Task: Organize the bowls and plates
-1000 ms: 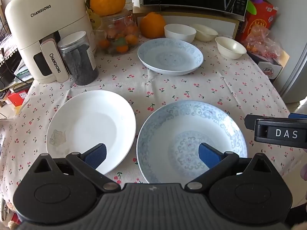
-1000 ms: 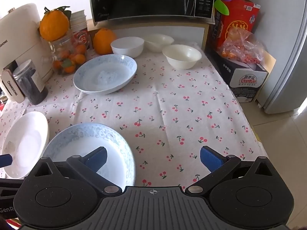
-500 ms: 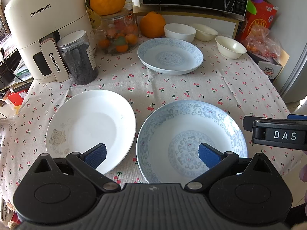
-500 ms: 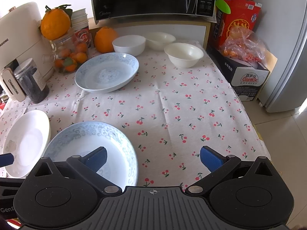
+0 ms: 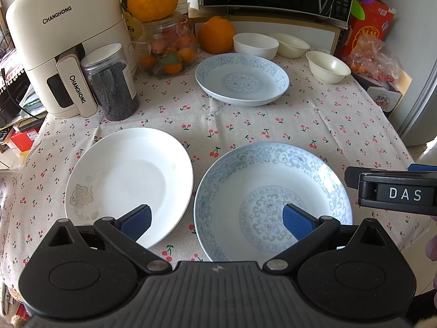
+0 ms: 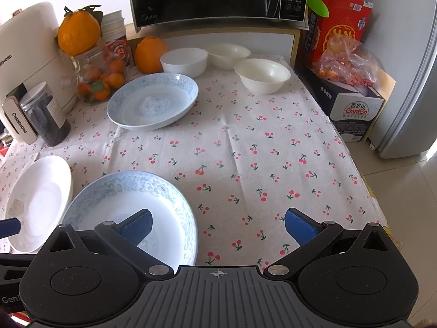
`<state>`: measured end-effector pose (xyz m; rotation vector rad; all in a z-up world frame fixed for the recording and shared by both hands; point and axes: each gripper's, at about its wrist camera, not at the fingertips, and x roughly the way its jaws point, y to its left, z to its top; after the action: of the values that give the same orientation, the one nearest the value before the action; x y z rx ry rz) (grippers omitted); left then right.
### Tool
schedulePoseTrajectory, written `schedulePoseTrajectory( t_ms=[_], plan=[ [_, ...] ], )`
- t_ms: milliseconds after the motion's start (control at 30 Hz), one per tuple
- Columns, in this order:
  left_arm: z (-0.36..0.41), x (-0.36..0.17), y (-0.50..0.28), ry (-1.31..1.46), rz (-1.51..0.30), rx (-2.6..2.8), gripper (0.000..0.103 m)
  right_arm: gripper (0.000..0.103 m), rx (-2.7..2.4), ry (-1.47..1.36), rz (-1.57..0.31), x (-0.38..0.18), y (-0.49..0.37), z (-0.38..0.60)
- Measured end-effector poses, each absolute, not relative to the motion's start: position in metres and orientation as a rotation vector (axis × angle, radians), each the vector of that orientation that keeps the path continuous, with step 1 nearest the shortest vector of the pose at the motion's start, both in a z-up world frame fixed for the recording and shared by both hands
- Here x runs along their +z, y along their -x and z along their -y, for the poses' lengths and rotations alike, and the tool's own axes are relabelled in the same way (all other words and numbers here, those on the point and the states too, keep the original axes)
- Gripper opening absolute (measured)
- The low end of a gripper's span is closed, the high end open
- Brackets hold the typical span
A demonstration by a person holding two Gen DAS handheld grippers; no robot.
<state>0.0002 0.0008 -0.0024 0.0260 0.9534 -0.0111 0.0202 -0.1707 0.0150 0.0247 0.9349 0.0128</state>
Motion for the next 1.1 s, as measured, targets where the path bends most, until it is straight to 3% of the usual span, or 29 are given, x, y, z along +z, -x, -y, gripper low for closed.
schedulePoseTrajectory(
  t_ms=[1100],
  plan=[
    [-0.0005,-0.0026,-0.0002,-0.027,-0.954,-0.010,0.103,0.103,0.011,-0.027,-0.945,0.0123,-0.0199,0.1700]
  ],
)
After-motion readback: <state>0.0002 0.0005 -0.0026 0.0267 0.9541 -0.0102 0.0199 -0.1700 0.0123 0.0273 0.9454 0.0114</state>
